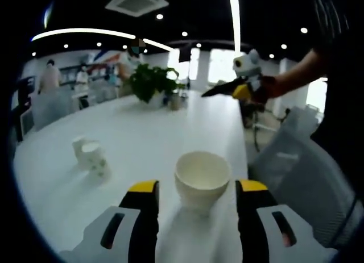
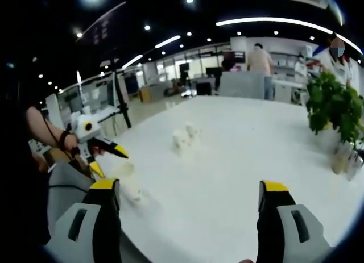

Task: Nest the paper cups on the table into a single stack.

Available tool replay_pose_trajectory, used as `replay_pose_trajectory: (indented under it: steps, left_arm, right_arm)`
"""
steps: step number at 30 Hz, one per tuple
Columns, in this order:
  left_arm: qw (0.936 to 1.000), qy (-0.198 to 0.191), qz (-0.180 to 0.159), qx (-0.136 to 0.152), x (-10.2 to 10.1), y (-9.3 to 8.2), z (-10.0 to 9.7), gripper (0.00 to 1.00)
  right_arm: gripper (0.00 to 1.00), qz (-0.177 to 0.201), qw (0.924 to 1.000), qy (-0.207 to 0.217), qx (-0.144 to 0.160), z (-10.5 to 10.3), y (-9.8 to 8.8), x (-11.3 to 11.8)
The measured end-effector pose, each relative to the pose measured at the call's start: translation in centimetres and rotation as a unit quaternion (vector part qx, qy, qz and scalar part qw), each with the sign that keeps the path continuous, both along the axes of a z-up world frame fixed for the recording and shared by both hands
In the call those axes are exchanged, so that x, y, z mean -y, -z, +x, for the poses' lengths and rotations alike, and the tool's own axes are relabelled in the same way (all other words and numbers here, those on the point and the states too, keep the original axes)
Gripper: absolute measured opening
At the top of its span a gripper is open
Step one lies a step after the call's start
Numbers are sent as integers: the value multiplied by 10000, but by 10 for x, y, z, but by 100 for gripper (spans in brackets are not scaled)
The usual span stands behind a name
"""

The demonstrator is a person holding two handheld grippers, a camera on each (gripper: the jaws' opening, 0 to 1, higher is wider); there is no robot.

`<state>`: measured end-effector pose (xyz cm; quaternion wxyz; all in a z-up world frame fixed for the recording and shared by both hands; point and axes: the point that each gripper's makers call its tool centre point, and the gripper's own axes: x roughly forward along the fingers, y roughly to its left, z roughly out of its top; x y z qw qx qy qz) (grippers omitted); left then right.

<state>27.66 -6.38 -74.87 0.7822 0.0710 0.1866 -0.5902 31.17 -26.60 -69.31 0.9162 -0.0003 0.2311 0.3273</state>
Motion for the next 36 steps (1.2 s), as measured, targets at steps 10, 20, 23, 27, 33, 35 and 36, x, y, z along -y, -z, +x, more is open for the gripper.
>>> replay_pose_trajectory:
  steps: [10,20,23,27,33,35,36]
  left_arm:
    - [9992,-389,97,-1,-32,0,7,58]
    - [9948,-1001,12,174,-68,-15,23,65]
    - [9935,-1117,-28,206,-76,-20,24,67]
    - [9919,-1235,46,277,-88,-22,25,72]
    - [9852,-1669,5,383,-109,-29,36,83]
    - [9837,-1759,-7,371,-113,-30,38,87]
    - [9824,-1821,8,409,-116,-31,39,90]
  right_arm:
    - [100,36,10000,-19,9,1,-1,-6]
    - [100,32,10000,-47,17,1,-2,-10]
    - [100,36,10000,-76,24,2,-2,-13]
    - [100,40,9999,-114,37,3,-3,-15]
    - [100,34,9999,-153,48,5,-5,-17]
    - [100,39,9998,-164,52,5,-5,-18]
    - [100,28,9998,-181,49,5,-5,-18]
